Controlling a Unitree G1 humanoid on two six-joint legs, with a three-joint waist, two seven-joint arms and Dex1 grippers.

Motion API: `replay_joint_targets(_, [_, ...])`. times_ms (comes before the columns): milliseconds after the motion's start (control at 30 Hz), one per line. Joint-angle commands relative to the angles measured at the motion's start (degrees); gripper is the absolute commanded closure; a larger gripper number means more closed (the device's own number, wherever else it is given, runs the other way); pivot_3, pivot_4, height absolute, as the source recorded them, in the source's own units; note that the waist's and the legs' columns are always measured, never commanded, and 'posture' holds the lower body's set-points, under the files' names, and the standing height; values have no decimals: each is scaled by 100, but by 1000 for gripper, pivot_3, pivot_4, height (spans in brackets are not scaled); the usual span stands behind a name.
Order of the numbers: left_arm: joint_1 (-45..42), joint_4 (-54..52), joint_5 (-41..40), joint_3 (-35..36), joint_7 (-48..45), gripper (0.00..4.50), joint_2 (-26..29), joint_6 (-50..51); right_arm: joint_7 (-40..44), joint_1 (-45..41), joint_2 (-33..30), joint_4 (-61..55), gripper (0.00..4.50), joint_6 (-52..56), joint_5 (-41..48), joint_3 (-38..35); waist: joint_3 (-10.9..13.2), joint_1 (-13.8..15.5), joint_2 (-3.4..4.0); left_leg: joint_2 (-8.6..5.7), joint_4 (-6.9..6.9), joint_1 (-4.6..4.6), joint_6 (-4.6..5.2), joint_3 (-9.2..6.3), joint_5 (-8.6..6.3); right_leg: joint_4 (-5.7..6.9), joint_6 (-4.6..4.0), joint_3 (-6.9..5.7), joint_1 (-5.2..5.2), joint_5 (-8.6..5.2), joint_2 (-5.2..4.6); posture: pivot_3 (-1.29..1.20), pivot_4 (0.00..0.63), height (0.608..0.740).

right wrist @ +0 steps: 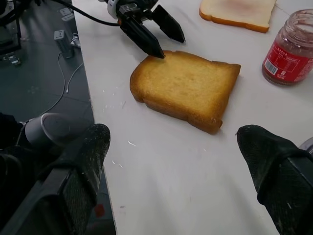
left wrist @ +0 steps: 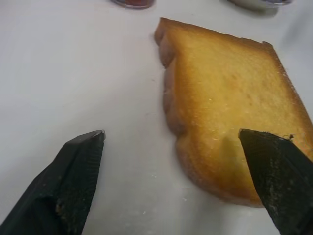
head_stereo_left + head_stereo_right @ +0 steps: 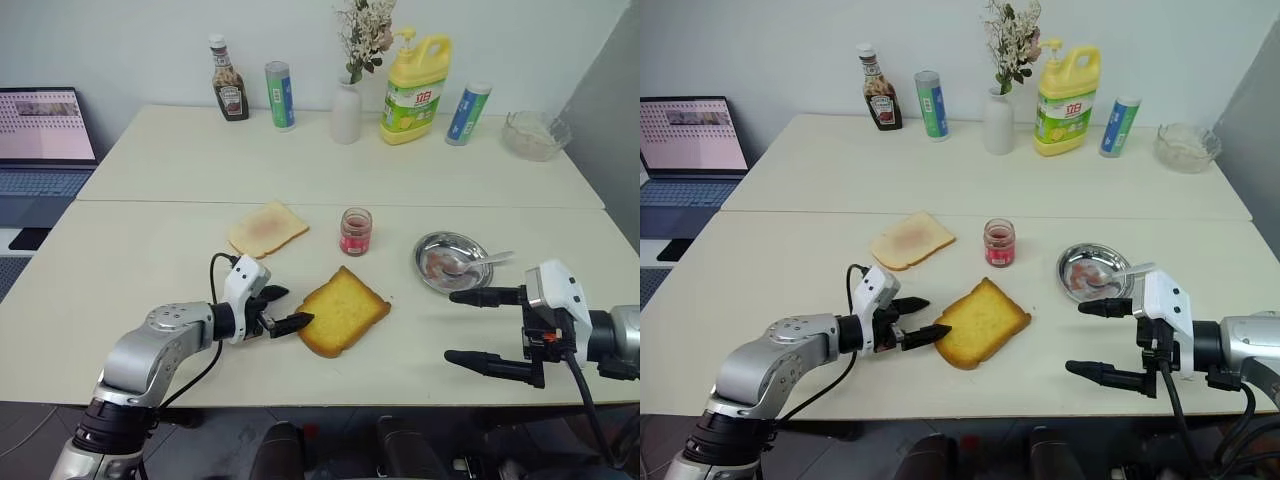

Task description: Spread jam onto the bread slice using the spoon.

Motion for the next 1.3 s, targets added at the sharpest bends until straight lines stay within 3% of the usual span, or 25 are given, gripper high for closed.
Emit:
replay_joint_targets(33, [89, -346, 34, 293, 89, 19, 167, -125, 127, -92, -70, 17, 0, -161, -86, -58, 0, 2, 0, 0, -1, 0, 0, -1, 0, 0, 0, -1, 0, 0, 0, 0, 150, 740])
replay_joint_targets(400, [99, -645, -214, 1065, -286, 19, 758, -395, -377, -105, 380, 229, 0, -418, -368, -502, 1, 2, -1, -1, -1, 0, 0, 2, 0, 0, 0, 0, -1, 0, -1, 0, 150, 740])
replay_joint_targets(533, [-365, -1145, 30, 601, -1133, 19, 1356, -1093, -961, 265, 982, 174, 0, -581, -480, -980, 3, 50, -20, 0, 1, -8, 0, -9, 0, -2, -2, -12, -3, 0, -1, 0, 150, 740])
replay_joint_targets(633, [-871, -1237, -21, 360, -1493, 19, 1507, -1282, -1615, 381, 1592, 110, 0, -883, -776, -1063, 0, 58, -13, -3, 0, -7, -1, 4, 0, -5, -2, -1, -2, 0, -4, 0, 150, 740])
replay_joint_targets(900, [-2464, -968, -570, -7, -1920, 19, 1062, -1061, -2792, 774, 2652, 21, 0, -697, -472, -1423, 1, 6, -10, 1, -2, -4, 0, 2, 0, 1, -1, 1, -2, 0, 6, 0, 150, 740])
replay_joint_targets(1300, [-2978, -797, -222, -757, -2237, 19, 720, -1336, -4178, 586, 3364, 693, 0, -343, 385, -2032, -3, -22, 1, 2, -2, 0, 0, 5, 0, 4, -1, 8, -2, 0, 10, 0, 150, 740])
